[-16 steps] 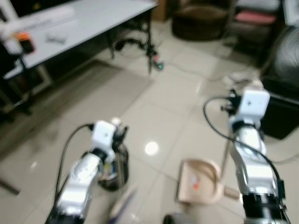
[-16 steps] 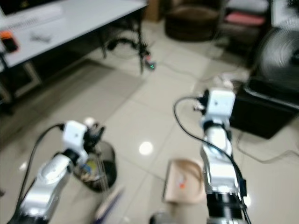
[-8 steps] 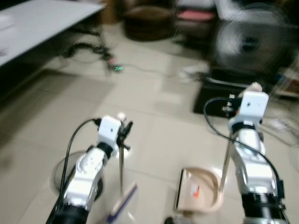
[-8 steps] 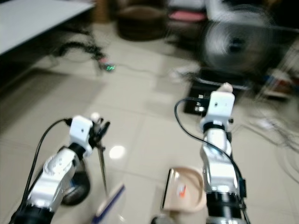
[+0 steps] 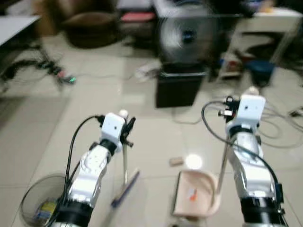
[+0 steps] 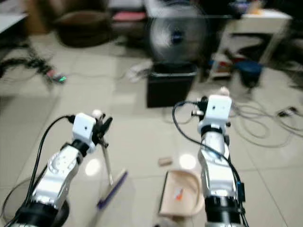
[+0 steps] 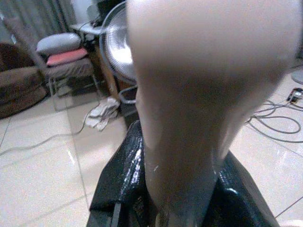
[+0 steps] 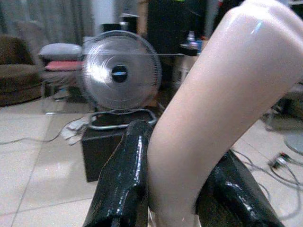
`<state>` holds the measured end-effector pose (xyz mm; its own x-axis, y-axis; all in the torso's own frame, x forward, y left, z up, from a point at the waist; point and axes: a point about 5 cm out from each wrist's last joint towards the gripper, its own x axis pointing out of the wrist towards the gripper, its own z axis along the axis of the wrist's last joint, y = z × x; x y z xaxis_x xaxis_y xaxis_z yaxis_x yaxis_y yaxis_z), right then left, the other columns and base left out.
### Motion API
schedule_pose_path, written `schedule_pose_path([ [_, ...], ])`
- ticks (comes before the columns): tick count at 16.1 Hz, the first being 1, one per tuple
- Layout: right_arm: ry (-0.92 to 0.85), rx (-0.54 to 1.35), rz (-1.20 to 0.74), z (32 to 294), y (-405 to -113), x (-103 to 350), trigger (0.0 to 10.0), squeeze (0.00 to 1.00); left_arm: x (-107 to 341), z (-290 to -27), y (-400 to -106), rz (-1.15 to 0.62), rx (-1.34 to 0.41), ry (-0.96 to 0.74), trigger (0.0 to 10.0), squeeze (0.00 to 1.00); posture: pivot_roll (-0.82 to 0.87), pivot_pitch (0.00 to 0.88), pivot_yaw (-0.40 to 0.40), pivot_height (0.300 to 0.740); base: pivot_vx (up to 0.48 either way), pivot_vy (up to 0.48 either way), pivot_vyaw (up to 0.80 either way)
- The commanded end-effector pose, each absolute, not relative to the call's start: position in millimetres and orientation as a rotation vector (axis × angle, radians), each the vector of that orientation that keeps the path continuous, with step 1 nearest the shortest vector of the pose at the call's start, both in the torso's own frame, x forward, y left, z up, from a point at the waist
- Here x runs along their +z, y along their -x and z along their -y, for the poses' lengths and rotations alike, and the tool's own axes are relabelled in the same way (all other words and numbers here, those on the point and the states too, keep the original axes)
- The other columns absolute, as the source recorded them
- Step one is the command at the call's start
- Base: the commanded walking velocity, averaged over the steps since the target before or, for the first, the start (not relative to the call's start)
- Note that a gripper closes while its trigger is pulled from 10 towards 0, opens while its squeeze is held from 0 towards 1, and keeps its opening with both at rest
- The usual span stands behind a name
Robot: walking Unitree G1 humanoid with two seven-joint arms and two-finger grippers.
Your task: Sweep floor
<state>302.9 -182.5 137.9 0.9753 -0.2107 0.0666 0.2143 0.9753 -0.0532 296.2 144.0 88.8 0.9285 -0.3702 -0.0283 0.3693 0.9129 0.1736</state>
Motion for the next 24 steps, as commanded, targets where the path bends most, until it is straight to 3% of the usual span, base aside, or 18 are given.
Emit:
schedule_pose_path([
  [1,0.049,-0.231,0.089,184.9,-303.3,146.2,10.0,0.0,99.6,-143.5,-301.8,0.062,-0.37,-0.204,10.0,0.0,-0.07,0.015,0.019,0.74,0.39,0.0,-0.8],
  [8,0.028,-0.259,0.075,189.2,-301.1,142.3,10.0,0.0,99.9,-142.0,-303.0,0.072,-0.369,-0.199,10.0,0.0,-0.08,0.019,0.026,0.74,0.392,0.0,-0.8],
  [18,0.032,-0.143,0.13,179.7,-303.8,149.3,10.0,0.0,101.5,-148.4,-306.5,0.079,-0.344,-0.216,10.0,0.0,-0.07,0.026,0.032,0.74,0.392,0.0,0.0],
  [24,0.02,-0.134,0.125,175.9,-302.8,144.4,10.0,0.0,102.2,-150.9,-308.3,0.08,-0.336,-0.227,10.0,0.0,-0.07,0.027,0.036,0.74,0.392,0.0,0.67],
])
